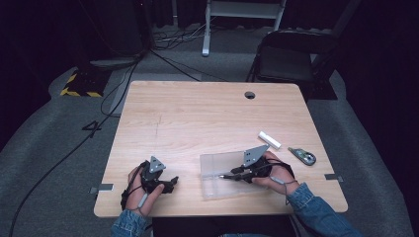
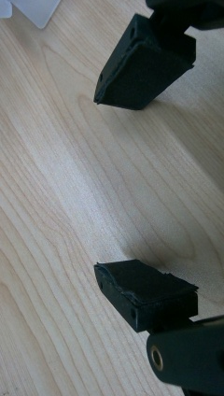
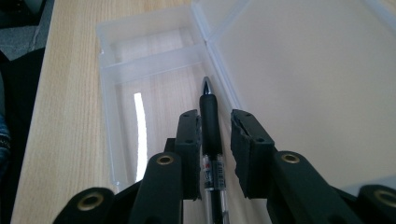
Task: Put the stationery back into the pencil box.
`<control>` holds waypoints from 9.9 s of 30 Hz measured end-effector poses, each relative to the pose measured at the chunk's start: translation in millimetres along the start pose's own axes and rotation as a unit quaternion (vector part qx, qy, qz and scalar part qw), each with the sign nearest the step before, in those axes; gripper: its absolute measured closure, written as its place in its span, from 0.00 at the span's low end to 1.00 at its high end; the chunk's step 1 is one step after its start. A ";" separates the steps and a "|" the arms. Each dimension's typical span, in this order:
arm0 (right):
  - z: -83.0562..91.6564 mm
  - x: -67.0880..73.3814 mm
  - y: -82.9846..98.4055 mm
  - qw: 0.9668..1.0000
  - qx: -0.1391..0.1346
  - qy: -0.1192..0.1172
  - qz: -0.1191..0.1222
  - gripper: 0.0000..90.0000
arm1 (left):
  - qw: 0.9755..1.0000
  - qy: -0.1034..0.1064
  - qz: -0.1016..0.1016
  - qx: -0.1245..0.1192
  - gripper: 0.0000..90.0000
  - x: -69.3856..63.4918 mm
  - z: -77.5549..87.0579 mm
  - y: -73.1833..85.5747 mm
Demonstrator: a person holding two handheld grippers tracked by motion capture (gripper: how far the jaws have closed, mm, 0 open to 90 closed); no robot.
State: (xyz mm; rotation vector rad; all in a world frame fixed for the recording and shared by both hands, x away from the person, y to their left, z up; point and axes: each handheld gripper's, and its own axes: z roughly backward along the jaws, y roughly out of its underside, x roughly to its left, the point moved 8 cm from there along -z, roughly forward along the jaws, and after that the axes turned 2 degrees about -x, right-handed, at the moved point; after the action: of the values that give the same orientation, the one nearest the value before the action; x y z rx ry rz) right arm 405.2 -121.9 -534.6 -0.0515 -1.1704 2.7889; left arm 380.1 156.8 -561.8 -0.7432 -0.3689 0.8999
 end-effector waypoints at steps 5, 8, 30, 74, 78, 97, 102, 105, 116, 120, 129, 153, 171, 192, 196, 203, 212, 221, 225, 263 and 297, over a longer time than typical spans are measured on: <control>20.3 -0.1 -1.9 1.000 -0.011 0.009 -0.015 0.83 | 1.000 0.002 0.000 0.000 0.18 -0.3 -0.2 -0.2; 31.0 2.1 0.3 0.999 -0.012 0.009 -0.037 0.85 | 1.000 0.002 0.000 0.000 0.18 -0.3 -0.3 -0.2; 20.0 15.3 31.8 0.996 0.084 -0.004 -0.033 0.76 | 1.000 0.002 0.002 -0.002 0.18 -0.7 -0.8 -0.6; 83.8 -14.0 11.5 0.985 -0.022 0.122 -0.119 0.55 | 1.000 0.007 -0.004 0.001 0.17 0.3 -6.8 -6.3; 96.7 -22.9 18.6 0.980 -0.026 0.143 -0.134 0.54 | 1.000 0.008 -0.001 0.003 0.17 -0.2 -7.5 -6.9; 139.1 -62.2 54.5 0.953 -0.039 0.218 -0.206 0.51 | 1.000 0.008 -0.002 0.002 0.17 0.1 -8.8 -8.1; 145.4 -74.6 74.1 0.944 -0.022 0.240 -0.226 0.48 | 1.000 0.008 -0.003 0.002 0.17 0.1 -8.8 -8.2; 147.1 -80.9 86.5 0.939 -0.008 0.249 -0.238 0.46 | 1.000 0.008 -0.002 0.002 0.17 0.1 -8.8 -8.1; 152.3 -97.8 122.3 0.917 0.006 0.277 -0.286 0.39 | 1.000 0.008 -0.002 0.002 0.17 0.1 -8.8 -8.1; 152.6 -102.9 135.0 0.912 0.015 0.284 -0.295 0.39 | 1.000 0.008 -0.002 0.002 0.17 0.0 -8.8 -8.1; 152.6 -109.2 151.0 0.906 0.021 0.294 -0.304 0.39 | 1.000 0.008 -0.002 0.002 0.17 0.0 -8.8 -8.1; 147.8 -104.4 158.9 0.895 0.058 0.298 -0.327 0.59 | 1.000 0.008 -0.003 0.002 0.17 0.0 -8.9 -8.2; 149.2 -101.8 157.9 0.887 0.071 0.307 -0.337 0.60 | 1.000 0.008 -0.003 0.002 0.17 0.0 -8.8 -8.1; 152.9 -94.8 142.5 0.890 0.047 0.288 -0.351 0.61 | 1.000 0.008 -0.002 0.002 0.17 0.0 -8.8 -8.1; 153.3 -91.8 136.9 0.891 0.051 0.288 -0.347 0.61 | 1.000 0.008 -0.002 0.002 0.17 -0.1 -8.7 -8.0; 154.6 -85.5 121.3 0.899 0.047 0.282 -0.332 0.61 | 1.000 0.008 -0.002 0.002 0.17 -0.1 -8.8 -8.1; 150.9 -72.5 88.6 0.917 0.031 0.265 -0.297 0.61 | 1.000 0.008 -0.006 0.000 0.17 -0.1 -8.9 -8.2; 147.3 -57.7 60.4 0.932 0.016 0.247 -0.267 0.61 | 1.000 0.007 -0.006 0.001 0.17 -0.2 -8.6 -8.0; 144.3 -48.9 45.8 0.938 0.008 0.236 -0.252 0.61 | 1.000 0.007 -0.005 0.001 0.17 -0.2 -8.6 -8.0; 77.1 8.7 -11.9 0.978 0.010 0.122 -0.167 0.61 | 1.000 0.007 -0.006 0.001 0.17 -0.2 -8.7 -8.0; 35.4 16.1 5.0 0.983 0.064 0.084 -0.148 0.61 | 1.000 0.007 -0.005 0.001 0.17 -0.2 -8.6 -8.0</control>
State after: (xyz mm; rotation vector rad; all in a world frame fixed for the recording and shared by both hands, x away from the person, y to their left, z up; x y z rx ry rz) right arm 386.0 -148.5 -513.1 -0.0919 -0.8786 2.5335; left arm 389.5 149.8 -562.1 -0.7445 -0.3593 0.8843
